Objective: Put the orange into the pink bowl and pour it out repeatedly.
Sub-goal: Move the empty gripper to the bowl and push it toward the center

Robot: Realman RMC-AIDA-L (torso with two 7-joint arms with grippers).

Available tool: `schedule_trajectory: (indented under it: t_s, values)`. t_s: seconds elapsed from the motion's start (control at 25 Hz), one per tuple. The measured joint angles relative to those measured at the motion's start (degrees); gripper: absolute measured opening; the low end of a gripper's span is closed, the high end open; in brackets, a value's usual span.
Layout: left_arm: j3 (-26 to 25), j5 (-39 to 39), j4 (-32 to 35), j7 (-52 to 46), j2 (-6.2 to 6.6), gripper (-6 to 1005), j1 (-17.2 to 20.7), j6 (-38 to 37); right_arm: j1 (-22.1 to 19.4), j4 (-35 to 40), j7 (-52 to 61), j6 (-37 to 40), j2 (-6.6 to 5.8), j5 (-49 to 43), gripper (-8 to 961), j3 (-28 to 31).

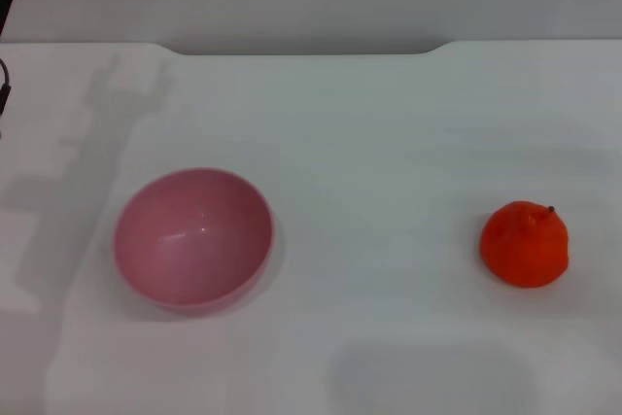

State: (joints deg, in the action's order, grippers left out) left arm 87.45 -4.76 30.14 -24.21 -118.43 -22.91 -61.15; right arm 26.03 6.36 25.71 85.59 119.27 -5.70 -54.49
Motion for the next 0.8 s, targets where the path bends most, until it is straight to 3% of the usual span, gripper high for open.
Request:
schedule_trajectory:
  t_s: [0.56,0.64,0.68,0.72,0.76,0.8]
  values:
    - [0.34,2.89,-0.42,-3.94,0.68,754,-1.12,0.76,1.18,-1.23,0.05,-0.61,0.05,-0.16,566,0.00]
    - [0.16,10.80,0.69,-16.66,3.40,754,-2.65,3.54,1.50,-1.42,0.05,-0.70,-0.04,-0.17,566,-0.02]
    - [0.16,10.80,0.69,-16.66,3.40,755,-2.65,3.54,1.60,-1.47,0.05,-0.75,-0.07,-0.17,566,-0.04]
    - [-0.04,14.65,1.23,-23.22,4.87,755,-3.40,4.64,1.65,-1.50,0.05,-0.81,-0.07,-0.18,566,-0.06]
    - [-0.98,22.97,2.54,-34.71,7.48,755,-4.55,5.22,1.69,-1.51,0.05,-0.93,-0.07,-0.19,566,-0.09]
    - [-2.37,28.74,3.96,-41.26,8.65,755,-4.84,4.55,1.69,-1.52,0.05,-1.03,-0.07,-0.19,566,-0.11]
